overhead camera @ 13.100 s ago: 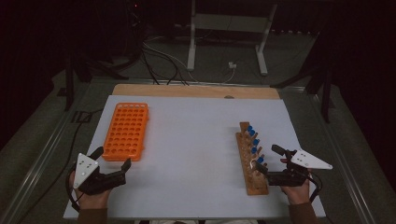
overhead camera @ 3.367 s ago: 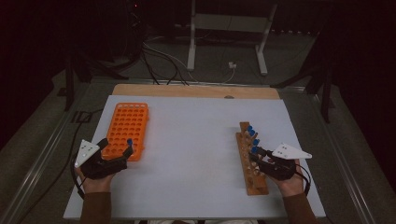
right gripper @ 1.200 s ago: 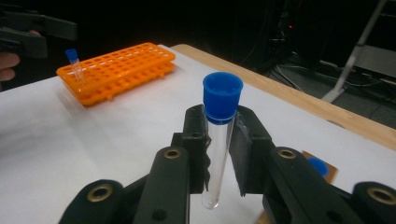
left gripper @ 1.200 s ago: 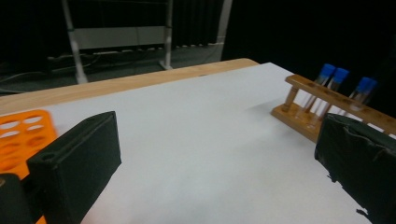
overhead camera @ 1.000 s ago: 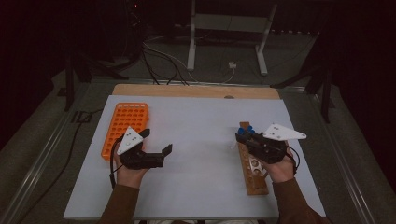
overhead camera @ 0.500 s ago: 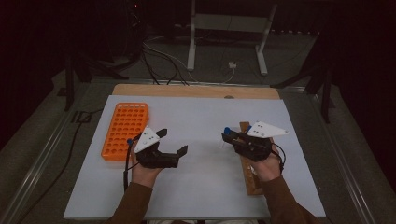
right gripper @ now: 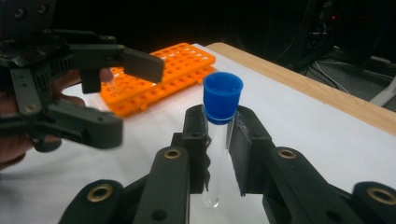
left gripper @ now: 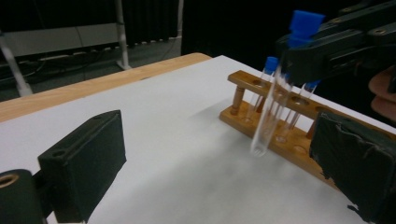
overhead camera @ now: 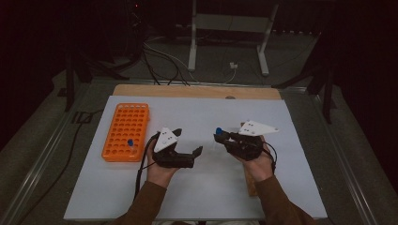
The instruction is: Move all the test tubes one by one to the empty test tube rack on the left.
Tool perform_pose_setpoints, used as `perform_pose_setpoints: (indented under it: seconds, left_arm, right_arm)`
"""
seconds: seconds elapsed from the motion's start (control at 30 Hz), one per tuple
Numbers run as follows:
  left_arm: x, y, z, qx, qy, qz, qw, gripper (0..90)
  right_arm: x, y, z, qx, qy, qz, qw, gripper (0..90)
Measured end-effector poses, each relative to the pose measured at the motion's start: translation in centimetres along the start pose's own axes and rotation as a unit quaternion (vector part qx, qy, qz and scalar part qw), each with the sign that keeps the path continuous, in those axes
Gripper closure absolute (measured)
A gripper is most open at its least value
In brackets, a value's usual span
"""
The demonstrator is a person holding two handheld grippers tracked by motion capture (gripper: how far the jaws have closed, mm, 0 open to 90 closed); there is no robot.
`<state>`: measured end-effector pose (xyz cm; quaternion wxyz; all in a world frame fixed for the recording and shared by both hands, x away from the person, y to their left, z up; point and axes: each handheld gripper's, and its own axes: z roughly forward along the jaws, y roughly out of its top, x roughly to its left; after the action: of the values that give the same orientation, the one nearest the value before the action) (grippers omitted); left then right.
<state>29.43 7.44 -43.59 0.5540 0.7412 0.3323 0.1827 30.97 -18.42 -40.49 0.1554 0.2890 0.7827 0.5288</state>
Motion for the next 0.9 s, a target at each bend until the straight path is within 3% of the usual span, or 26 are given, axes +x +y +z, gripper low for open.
perform_pose_setpoints:
  seconds: [0.13,0.47,0.67,0.9]
  left_arm:
    - [-0.7,0.1,0.8,0.005,-0.012,0.009,0.9999,9.1]
    - [-1.8,0.0,2.2,0.011,-0.048,0.023,0.9985,49.5]
    - [-2.1,-0.1,2.9,0.012,-0.059,0.029,0.9978,68.5]
    - [-2.1,-0.2,3.0,0.006,-0.06,0.03,0.9977,74.8]
  right_arm:
    - [0.3,0.0,0.5,0.0,0.008,0.003,1.0,76.8]
    - [0.7,0.0,0.8,-0.009,0.023,0.007,0.9997,76.8]
    - [0.9,0.0,0.7,-0.009,0.028,0.006,0.9996,76.8]
    - [1.0,-0.1,0.8,-0.006,0.032,0.001,0.9995,76.8]
